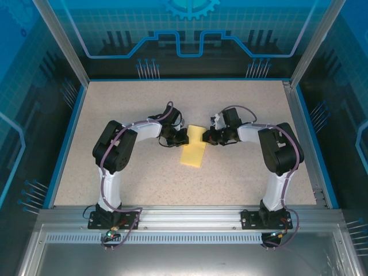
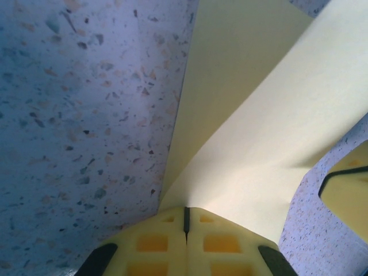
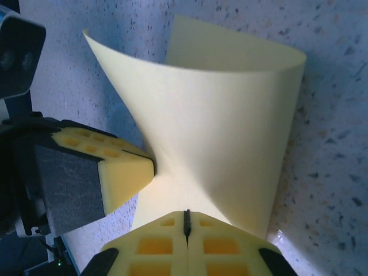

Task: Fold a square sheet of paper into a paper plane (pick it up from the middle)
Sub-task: Fold the square sheet of paper in half at the center of the table.

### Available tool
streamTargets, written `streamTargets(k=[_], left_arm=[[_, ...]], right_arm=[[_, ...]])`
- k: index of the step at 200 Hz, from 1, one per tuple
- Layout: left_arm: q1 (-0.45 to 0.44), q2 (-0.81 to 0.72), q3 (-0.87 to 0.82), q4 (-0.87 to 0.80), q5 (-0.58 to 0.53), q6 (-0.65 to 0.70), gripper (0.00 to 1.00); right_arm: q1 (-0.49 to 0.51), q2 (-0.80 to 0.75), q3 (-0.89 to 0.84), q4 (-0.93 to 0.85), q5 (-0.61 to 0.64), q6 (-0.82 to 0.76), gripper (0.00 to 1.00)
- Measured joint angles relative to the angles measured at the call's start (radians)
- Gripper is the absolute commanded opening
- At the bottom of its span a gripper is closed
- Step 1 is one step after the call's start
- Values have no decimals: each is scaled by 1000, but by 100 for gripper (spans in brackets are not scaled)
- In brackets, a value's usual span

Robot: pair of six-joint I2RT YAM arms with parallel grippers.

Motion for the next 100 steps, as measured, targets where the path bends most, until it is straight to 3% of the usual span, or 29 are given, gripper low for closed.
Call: streamTargets(k=[100], left_arm=[[0, 0, 0, 0, 2, 5, 0]], right_arm=[[-15, 62, 30, -30, 4, 4, 1]])
